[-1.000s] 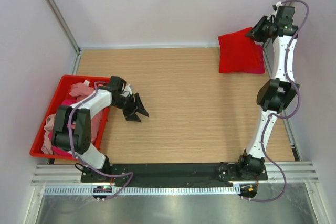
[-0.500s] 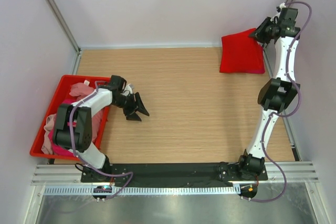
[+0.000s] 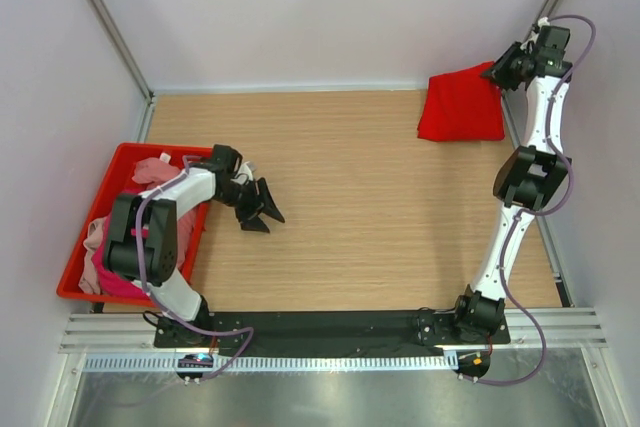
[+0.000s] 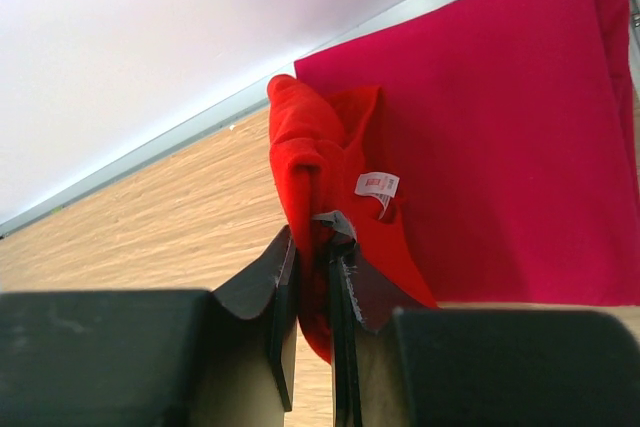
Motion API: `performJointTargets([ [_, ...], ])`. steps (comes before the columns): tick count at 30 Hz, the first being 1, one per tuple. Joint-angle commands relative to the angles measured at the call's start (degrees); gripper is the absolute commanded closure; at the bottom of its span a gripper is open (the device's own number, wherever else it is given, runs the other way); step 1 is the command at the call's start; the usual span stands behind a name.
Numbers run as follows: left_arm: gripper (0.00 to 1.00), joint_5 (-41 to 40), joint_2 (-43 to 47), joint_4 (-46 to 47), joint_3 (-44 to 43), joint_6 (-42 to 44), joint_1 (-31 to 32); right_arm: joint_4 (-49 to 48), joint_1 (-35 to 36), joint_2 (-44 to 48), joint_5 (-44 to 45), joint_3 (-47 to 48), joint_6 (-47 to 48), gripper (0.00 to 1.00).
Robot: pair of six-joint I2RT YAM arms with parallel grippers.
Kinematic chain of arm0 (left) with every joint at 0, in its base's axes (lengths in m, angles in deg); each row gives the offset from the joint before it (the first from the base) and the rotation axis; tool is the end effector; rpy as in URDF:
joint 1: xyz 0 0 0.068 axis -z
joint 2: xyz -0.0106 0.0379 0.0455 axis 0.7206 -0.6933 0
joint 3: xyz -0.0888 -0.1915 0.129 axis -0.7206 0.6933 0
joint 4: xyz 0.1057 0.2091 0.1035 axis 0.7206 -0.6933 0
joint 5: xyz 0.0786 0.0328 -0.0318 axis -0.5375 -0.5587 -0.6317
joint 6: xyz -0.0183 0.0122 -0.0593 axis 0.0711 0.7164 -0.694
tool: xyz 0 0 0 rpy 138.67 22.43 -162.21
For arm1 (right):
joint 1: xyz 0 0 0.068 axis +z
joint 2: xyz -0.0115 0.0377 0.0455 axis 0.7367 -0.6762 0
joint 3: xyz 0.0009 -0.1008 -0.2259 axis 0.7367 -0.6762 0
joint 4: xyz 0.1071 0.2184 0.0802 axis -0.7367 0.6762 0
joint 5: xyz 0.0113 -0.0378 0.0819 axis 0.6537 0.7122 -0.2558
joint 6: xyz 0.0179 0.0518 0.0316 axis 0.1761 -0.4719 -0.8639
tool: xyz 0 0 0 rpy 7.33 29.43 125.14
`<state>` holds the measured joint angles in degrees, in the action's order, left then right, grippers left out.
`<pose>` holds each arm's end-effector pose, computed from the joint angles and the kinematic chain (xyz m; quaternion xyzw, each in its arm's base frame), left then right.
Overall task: Fold and stack the t-shirts
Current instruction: Neatly place the folded tshirt to the corner
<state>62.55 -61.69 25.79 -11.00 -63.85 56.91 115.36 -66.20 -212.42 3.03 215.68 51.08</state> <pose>0.2783 -0.0822 0.1329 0.1562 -0.9312 0.3292 0.0095 0.5047 -0.1507 0.2868 0.2127 0.8544 0.1924 0.4334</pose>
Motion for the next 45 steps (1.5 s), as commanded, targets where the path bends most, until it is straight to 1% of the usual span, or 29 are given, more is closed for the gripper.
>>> performJointTargets([
  [1,0.45,0.9,-0.9,0.6,-2.2,-0.8,0.2,-5.2,-0.4,0.7,-0.4,3.9,0.4,0.99],
  [6,0.45,1.0,-1.3,1.0,-2.6,-1.7,0.2,-4.8,-0.5,2.8,-2.2,3.4,0.2,0.99],
  [12,0.45,1.3,-0.6,2.1,-1.8,-1.7,0.2,-2.5,-0.4,6.4,-1.8,2.3,1.7,0.99],
  [18,0.45,2.0,0.1,2.3,-0.4,-1.1,0.2,-1.6,-0.4,7.5,-2.0,2.4,1.5,0.99],
  [25,0.45,2.7,0.0,2.1,-1.6,-0.7,0.2,0.0,-0.2,9.9,-1.5,2.1,2.6,0.99],
  [34,0.45,2.8,-0.4,0.9,-1.7,0.6,0.1,0.2,-0.2,8.7,-1.0,2.2,3.6,0.99],
  [45,0.45,2.8,-2.3,-0.6,-2.7,1.0,0.2,-3.9,-0.2,1.8,-2.5,5.4,4.6,0.99],
])
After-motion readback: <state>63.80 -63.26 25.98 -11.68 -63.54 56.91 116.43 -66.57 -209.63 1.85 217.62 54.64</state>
